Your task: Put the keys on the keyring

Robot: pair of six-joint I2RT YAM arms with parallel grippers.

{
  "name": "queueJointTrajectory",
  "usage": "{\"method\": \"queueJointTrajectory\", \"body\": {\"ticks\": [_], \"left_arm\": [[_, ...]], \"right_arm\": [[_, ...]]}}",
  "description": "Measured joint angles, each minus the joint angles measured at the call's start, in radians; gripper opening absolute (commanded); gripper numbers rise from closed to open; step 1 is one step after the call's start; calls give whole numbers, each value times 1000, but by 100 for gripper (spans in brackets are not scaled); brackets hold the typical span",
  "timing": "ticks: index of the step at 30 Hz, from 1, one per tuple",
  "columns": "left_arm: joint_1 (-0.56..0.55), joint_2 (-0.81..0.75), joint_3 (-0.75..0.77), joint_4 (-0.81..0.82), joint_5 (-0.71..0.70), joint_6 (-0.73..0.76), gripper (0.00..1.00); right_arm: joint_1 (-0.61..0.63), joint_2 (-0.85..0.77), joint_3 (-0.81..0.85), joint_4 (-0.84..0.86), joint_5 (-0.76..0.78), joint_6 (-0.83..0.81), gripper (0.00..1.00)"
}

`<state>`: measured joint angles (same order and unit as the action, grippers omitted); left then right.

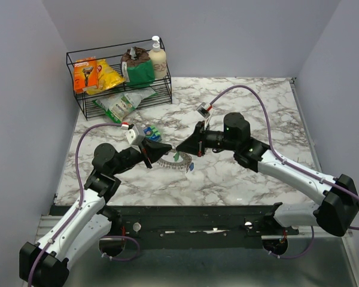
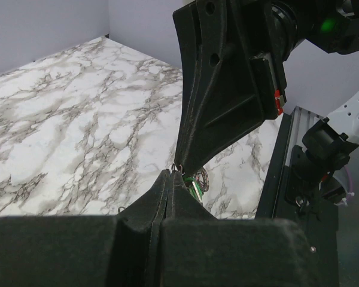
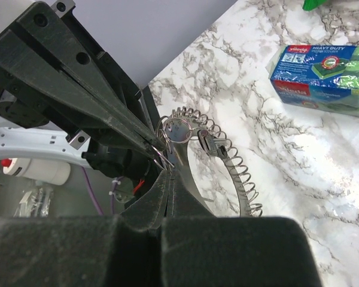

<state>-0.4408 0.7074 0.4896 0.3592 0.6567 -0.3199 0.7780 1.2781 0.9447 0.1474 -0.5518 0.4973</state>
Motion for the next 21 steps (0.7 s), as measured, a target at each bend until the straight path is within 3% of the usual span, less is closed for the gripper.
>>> {"method": "queueJointTrajectory", "body": {"ticks": [8, 12, 21], "left_arm": [[0, -3, -6, 11, -14, -6, 0], [0, -3, -6, 23, -24, -7, 0], [0, -2, -6, 45, -27, -9, 0]], "right_arm": [[0, -4, -17, 18, -31, 8, 23], [0, -19, -22, 16, -37, 6, 40], [0, -99, -45, 17, -32, -29, 63]]}}
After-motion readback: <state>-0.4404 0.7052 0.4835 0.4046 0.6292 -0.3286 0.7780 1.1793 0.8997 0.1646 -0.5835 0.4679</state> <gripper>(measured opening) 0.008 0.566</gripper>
